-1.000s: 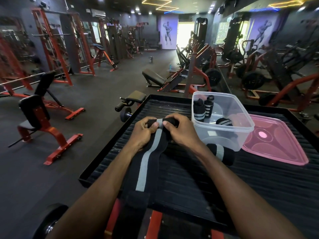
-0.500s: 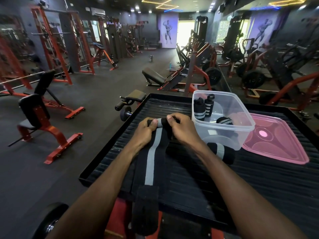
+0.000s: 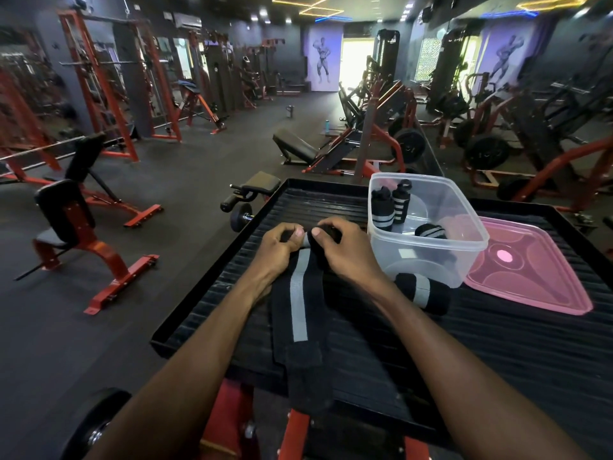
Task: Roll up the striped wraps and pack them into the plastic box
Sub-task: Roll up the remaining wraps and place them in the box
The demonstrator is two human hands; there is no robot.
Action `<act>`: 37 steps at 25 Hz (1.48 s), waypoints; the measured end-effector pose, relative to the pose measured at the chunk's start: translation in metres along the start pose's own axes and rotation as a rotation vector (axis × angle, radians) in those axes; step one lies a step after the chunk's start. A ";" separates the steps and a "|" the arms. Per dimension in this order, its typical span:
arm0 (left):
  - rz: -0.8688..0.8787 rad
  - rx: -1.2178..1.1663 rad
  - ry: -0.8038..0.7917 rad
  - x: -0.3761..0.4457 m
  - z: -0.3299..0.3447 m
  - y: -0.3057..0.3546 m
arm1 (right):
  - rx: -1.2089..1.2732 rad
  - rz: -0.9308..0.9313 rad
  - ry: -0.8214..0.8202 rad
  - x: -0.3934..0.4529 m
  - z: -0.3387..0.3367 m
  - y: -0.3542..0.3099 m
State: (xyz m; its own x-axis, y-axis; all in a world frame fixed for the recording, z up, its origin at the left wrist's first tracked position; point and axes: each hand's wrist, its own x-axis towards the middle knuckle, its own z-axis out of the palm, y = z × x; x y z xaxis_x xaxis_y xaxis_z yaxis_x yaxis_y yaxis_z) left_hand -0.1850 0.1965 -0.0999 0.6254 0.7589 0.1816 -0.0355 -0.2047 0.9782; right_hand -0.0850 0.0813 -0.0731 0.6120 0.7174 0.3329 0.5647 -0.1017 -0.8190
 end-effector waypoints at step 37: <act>-0.091 -0.287 -0.091 0.001 0.005 -0.007 | 0.066 0.036 -0.002 0.005 0.001 0.006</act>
State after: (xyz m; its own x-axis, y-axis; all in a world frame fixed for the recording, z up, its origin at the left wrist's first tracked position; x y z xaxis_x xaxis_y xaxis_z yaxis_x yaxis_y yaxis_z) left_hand -0.1799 0.1956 -0.1076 0.7026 0.7052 0.0949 -0.1865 0.0538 0.9810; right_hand -0.0791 0.0847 -0.0769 0.6301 0.7157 0.3012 0.5041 -0.0820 -0.8597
